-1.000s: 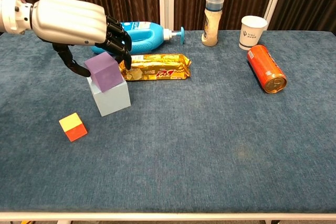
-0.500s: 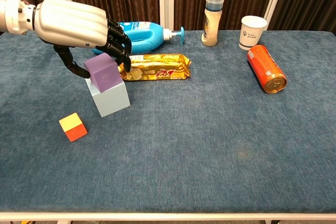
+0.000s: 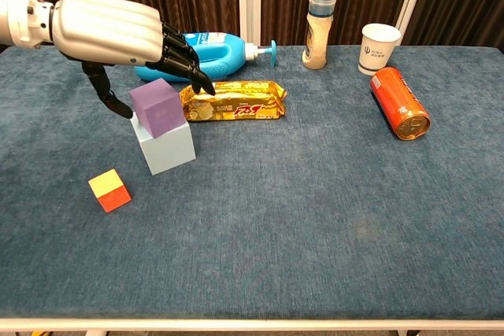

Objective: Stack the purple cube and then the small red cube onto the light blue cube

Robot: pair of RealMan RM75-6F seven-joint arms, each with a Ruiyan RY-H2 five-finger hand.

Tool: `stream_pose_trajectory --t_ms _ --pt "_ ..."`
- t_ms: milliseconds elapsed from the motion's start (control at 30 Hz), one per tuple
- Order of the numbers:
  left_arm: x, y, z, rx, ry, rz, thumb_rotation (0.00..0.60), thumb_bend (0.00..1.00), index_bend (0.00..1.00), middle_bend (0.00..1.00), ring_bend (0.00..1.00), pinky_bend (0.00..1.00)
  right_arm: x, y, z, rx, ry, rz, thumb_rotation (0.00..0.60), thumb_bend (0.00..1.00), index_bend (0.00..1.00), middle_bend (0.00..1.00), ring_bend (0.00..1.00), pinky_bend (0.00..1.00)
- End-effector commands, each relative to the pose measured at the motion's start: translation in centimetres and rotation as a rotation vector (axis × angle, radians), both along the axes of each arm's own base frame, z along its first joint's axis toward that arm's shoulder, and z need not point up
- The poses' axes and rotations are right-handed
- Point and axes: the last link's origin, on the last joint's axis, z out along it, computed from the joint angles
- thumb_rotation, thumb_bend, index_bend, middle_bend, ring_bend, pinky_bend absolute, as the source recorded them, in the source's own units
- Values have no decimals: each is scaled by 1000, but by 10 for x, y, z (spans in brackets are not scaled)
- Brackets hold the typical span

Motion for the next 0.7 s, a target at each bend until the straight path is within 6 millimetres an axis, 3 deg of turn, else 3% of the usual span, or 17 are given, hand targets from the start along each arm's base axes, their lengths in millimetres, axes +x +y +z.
stream_pose_trajectory --t_ms 33,200,333,567,700 --pt "-1 0 3 7 6 3 600 176 173 355 264 319 0 0 0 2 -3 1 600 197 22 72 0 0" --pt "-11 -2 14 45 27 37 600 172 152 322 243 313 0 1 2 13 -15 2 600 197 21 72 0 0" --pt "-32 -11 28 105 22 121 600 172 147 301 233 312 2 3 4 27 -34 11 600 197 21 72 0 0" --pt "-88 -49 68 393 -33 466 600 172 151 301 233 321 5 7 9 66 -82 30 600 198 21 72 0 0" --pt "-101 -72 87 480 -78 603 600 162 159 315 233 328 6 12 9 90 -92 46 600 197 22 73 0 0"
